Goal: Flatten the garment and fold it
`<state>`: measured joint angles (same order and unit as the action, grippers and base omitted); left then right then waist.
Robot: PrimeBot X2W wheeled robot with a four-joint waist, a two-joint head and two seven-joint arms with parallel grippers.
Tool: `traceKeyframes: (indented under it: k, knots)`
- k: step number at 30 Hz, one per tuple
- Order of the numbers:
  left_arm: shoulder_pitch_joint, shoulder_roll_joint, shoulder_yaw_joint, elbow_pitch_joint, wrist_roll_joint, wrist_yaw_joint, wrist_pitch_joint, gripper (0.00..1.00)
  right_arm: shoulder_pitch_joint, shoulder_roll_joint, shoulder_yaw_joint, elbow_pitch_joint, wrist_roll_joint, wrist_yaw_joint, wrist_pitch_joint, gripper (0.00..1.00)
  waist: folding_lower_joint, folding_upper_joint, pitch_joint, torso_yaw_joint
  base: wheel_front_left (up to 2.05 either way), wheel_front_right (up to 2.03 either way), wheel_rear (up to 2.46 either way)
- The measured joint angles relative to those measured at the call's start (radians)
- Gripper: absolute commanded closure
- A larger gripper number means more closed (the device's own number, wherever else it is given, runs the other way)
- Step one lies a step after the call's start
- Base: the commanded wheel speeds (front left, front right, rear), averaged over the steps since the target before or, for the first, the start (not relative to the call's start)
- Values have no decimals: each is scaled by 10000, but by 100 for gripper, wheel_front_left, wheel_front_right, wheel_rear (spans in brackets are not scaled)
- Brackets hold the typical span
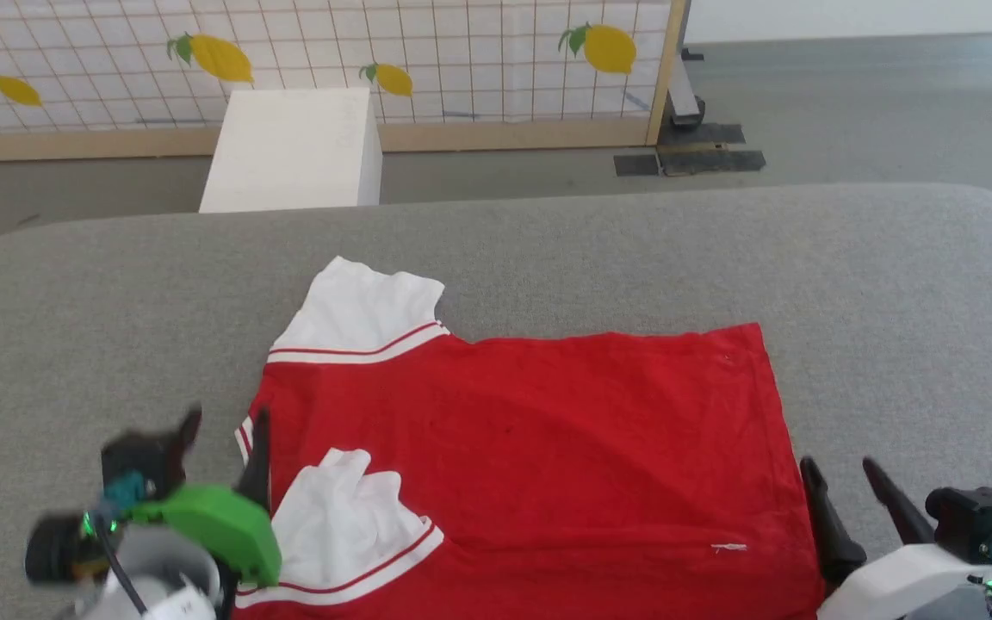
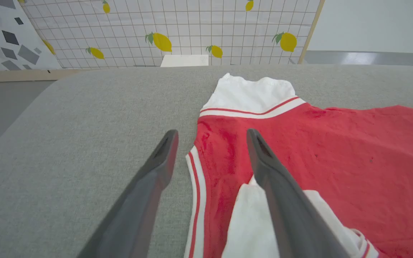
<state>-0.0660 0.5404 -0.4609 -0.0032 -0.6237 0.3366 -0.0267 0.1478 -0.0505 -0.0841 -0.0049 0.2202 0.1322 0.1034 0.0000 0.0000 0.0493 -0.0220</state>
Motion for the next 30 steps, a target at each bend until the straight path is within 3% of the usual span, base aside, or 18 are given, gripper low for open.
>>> traceKeyframes:
  k: [9, 15, 21, 26, 30]
  knots:
    - [-3687, -180, 311, 1618, 462, -1482, -1338, 0, -1306, 0, 546, -10, -270, 0, -2038, 0, 0, 0, 926, -290, 0, 0, 0]
    - [-5958, -393, 389, 3150, 222, -2345, -953, 0, -2324, -2, 1030, 171, -180, 0, -2512, 0, 0, 0, 1876, -622, 0, 0, 0]
    - [-7650, -299, 274, 4748, -351, -2917, 1308, 0, -3093, 2, 1524, 418, 19, 0, -2798, 0, 2, 0, 2851, -1063, 0, 0, 0]
    - [-8406, -140, 90, 5492, -867, -2815, 4048, 0, -3361, -2, 1747, 623, 132, 0, -2934, 0, 3, 0, 3505, -1531, 0, 0, 0]
    - [-8682, 157, -100, 5645, -1001, -2426, 5898, 0, -3421, -4, 1820, 759, 196, 0, -2993, 0, 3, 0, 3855, -1911, 0, 0, 0]
